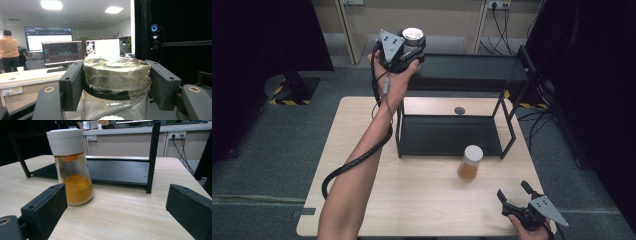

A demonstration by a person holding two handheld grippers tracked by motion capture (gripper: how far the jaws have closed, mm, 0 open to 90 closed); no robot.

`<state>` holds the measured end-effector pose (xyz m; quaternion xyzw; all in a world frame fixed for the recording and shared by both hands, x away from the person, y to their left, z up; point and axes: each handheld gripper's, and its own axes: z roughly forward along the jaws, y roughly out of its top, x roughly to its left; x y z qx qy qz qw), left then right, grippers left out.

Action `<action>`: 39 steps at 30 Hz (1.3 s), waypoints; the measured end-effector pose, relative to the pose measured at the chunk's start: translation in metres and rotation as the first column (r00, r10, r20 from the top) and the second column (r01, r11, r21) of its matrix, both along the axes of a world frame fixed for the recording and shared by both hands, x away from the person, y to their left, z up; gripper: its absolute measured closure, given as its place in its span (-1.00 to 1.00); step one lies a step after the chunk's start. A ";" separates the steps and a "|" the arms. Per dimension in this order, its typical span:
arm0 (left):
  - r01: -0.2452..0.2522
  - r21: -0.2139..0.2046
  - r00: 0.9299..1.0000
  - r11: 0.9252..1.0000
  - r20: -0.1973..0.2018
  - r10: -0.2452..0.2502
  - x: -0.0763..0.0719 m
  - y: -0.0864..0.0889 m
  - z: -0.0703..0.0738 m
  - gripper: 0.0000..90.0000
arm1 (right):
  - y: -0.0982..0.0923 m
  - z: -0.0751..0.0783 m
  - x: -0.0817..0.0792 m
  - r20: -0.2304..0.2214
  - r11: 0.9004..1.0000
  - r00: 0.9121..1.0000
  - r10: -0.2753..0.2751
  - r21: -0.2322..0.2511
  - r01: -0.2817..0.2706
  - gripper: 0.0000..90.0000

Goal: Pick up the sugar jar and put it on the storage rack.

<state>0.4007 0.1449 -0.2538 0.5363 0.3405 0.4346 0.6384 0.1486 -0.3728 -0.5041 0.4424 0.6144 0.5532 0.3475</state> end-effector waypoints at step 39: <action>0.020 -0.063 1.000 0.998 -0.006 -0.021 -0.010 0.013 -0.012 -0.63 | 0.000 0.001 0.000 0.000 1.000 1.000 0.007 -0.010 -0.007 -0.92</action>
